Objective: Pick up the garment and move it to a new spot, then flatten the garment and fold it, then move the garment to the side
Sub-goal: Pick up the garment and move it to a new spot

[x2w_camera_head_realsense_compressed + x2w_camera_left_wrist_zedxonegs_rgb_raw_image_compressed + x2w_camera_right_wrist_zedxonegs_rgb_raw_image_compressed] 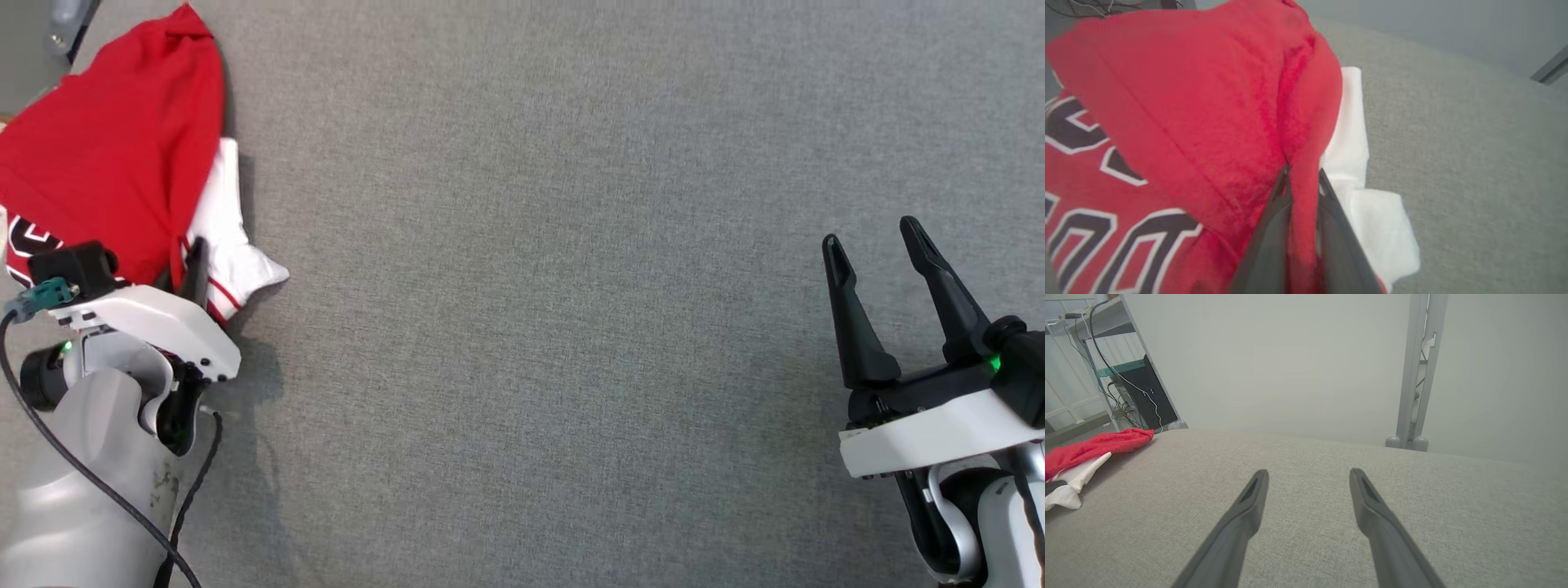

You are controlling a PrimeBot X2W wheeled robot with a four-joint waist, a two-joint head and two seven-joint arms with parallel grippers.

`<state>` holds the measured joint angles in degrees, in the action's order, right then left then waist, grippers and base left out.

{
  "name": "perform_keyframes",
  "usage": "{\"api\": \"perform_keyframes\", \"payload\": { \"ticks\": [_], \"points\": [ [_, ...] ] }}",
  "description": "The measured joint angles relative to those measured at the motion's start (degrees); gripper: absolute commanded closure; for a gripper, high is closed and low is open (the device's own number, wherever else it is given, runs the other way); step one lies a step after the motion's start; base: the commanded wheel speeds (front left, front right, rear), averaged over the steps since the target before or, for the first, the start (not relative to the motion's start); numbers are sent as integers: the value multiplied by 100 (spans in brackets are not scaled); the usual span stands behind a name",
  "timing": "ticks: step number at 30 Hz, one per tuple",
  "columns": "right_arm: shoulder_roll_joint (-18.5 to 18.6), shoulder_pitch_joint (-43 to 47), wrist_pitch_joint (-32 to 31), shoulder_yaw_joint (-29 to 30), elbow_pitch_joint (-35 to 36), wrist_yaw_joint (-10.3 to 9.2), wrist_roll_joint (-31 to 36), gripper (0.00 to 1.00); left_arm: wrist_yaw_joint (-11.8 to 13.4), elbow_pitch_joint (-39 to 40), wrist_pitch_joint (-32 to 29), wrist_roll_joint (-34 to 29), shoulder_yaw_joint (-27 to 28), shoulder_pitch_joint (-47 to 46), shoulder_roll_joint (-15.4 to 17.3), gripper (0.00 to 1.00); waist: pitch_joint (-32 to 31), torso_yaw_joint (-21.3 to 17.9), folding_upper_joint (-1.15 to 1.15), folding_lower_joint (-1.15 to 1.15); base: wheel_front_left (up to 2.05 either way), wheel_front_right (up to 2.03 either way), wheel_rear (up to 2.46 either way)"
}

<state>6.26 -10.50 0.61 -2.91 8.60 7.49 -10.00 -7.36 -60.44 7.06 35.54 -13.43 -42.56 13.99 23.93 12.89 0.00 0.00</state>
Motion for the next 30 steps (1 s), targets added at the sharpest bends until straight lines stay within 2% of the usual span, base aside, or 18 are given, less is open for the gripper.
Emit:
{"api": "perform_keyframes", "payload": {
  "ticks": [5, 11, 14, 21, 25, 30],
  "points": [
    [-9, 58, 81, -8, -4, 0, -8, 0, -7, 331, 603, 30, -22, 9, 155, 100, -230, -30, 0, 0, 0, 0, 0],
    [-71, 219, 164, 2, -68, 0, -31, 0, 42, 1140, 779, -41, 201, 440, 435, 100, -564, -146, 0, 0, 0, 0, 0],
    [-103, 325, 203, -7, -118, 0, -32, 0, 218, 1875, 788, -192, 375, 865, 554, 100, -741, -252, 0, 0, 0, 0, 0],
    [-133, 587, 246, 49, -230, 0, -70, 0, 719, 3499, 771, -299, 508, 2272, 453, 100, -1144, -539, 0, 0, 0, 0, 0],
    [-100, 789, 234, 86, -220, 0, -30, 0, 1115, 4600, 510, -323, 482, 3086, 428, 100, -1387, -754, 0, 0, 0, 0, 0],
    [-110, 938, 202, 153, -153, 0, -30, 0, 1419, 5510, 291, -390, 401, 3682, 431, 100, -1617, -941, 0, 0, 0, 0, 0]
  ]
}}
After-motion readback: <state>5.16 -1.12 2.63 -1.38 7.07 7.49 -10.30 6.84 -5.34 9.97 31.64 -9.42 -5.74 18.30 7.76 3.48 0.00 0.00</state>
